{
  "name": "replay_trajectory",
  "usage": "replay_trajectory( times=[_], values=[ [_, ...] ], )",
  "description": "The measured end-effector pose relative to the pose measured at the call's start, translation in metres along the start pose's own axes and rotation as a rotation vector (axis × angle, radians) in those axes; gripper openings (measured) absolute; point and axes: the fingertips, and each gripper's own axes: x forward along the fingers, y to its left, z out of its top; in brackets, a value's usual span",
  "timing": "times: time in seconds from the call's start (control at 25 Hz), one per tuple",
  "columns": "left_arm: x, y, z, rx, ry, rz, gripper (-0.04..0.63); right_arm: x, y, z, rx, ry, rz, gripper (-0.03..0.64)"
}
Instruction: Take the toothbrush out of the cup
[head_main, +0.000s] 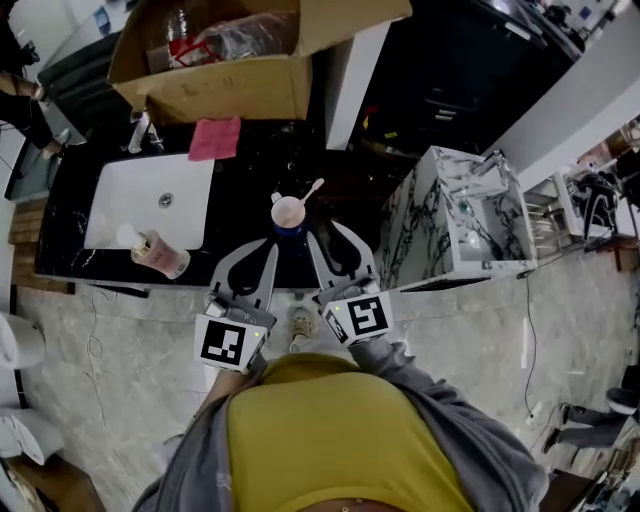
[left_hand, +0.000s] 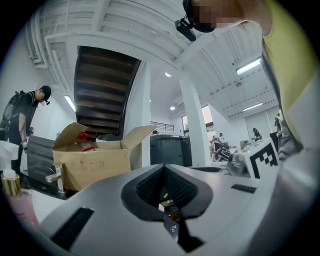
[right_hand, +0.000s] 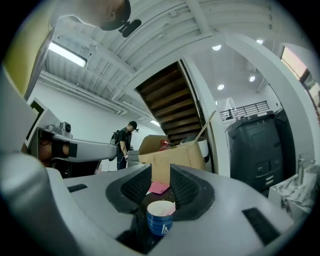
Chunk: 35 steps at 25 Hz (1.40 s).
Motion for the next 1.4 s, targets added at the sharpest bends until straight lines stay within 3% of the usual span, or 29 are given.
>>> replay_trajectory(
  times=[0.2,0.44,0.84,1.2,1.4],
  values=[
    [0.030,0.015,-0.018,0.014,0.028,0.009,0.003,0.030,-0.024,-0.032,0.041,0.048,0.011,0.129],
    [0.045,0.025,-0.032,-0.020,0.047,0.005,0.003,0.050,-0.042,-0.069,0.075,0.116,-0.007,0.130],
    [0.066,0.037,-0.030,-0.006,0.076,-0.056,0.003,0.076,-0.050,-0.103,0.208,0.180,-0.006,0.132],
    [0.073,0.050,-0.035,-0.011,0.102,-0.080,0.003,0.087,-0.059,-0.113,0.437,0.156,-0.010,0.126],
    [0.074,0.049,-0.037,-0.001,0.104,-0.098,0.003,0.092,-0.061,-0.110,0.481,0.133,0.010,0.109]
  ],
)
